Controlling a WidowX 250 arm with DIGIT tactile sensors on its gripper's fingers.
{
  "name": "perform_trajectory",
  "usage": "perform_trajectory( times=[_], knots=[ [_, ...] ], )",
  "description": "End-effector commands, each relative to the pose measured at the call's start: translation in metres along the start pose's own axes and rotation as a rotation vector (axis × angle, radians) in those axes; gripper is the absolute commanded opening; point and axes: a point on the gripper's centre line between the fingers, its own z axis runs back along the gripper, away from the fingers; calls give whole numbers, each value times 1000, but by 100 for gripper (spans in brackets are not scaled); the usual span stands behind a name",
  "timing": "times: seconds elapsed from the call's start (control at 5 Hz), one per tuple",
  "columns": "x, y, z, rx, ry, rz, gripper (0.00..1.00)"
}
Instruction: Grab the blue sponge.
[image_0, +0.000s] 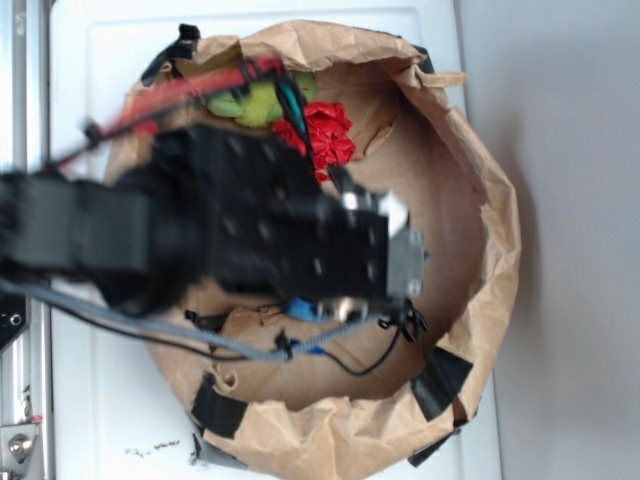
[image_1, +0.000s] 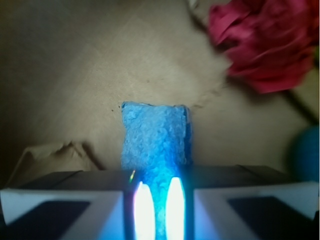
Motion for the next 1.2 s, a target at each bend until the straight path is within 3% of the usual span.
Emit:
perform_trajectory(
  times=[0.0,0.6,0.8,1.0],
  knots=[
    [21,9,37,-80,-6,-8,0],
    [16,10,29,-82,-28,-14,0],
    [16,10,20,-72,-60,-26,100],
    [15,20,-5,-54,-150,-96,100]
  ],
)
